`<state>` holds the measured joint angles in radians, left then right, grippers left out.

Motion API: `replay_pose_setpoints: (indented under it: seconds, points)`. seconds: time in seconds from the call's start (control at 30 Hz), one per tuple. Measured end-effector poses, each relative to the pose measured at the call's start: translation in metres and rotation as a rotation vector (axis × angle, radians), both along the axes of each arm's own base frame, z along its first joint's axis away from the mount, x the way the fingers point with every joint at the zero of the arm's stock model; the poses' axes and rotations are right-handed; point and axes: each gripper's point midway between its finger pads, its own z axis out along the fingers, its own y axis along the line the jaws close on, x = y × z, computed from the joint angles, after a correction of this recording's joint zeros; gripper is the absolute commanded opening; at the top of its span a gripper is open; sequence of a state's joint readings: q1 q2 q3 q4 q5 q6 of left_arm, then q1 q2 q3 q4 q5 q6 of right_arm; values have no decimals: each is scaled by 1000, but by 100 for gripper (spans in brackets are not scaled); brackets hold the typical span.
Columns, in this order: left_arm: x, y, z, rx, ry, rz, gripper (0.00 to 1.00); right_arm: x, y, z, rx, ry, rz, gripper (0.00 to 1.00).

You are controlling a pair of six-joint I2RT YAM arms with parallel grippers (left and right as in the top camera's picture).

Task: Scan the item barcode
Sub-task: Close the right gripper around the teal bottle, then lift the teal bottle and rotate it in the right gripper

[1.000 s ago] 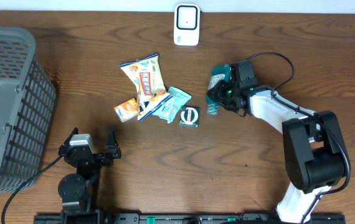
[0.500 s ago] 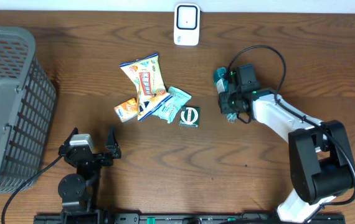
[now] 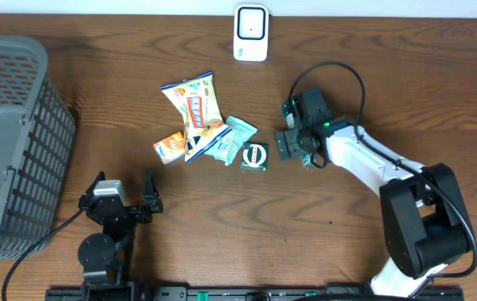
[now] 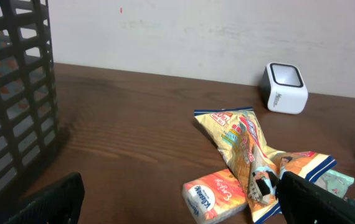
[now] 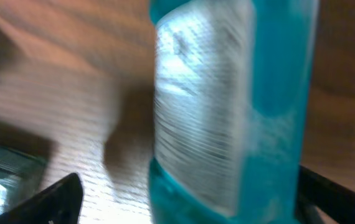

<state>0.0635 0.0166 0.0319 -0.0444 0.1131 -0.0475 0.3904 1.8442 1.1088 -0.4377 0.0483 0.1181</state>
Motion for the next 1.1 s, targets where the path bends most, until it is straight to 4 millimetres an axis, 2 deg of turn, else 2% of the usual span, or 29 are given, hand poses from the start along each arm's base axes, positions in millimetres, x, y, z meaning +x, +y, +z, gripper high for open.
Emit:
replay_pose_setpoints:
  seconds: [0.1, 0.23, 0.3, 0.37, 0.47, 0.6, 0.67, 0.9, 1.0, 1.1]
  points:
    - [0, 0, 0, 0, 0, 0, 98, 8, 0, 26, -6, 16, -17, 99]
    - [0, 0, 0, 0, 0, 0, 98, 31, 9, 96, 31, -60, -31, 99]
    - [0, 0, 0, 0, 0, 0, 98, 38, 11, 119, 50, -97, -37, 99]
    - [0, 0, 0, 0, 0, 0, 98, 38, 9, 126, 72, -92, -61, 99]
    - [0, 0, 0, 0, 0, 0, 98, 31, -7, 117, 103, -25, -166, 99]
    - [0, 0, 0, 0, 0, 0, 98, 21, -43, 92, 180, 87, -328, 99]
    - [0, 0, 0, 0, 0, 0, 98, 18, -48, 79, 228, 116, -339, 99]
    - [0, 0, 0, 0, 0, 0, 98, -15, -49, 22, 369, 234, -327, 99]
    - [0, 0, 0, 0, 0, 0, 98, -18, -37, 6, 402, 200, -283, 96]
    - [0, 0, 0, 0, 0, 0, 97, -15, -35, -3, 405, 192, -288, 91]
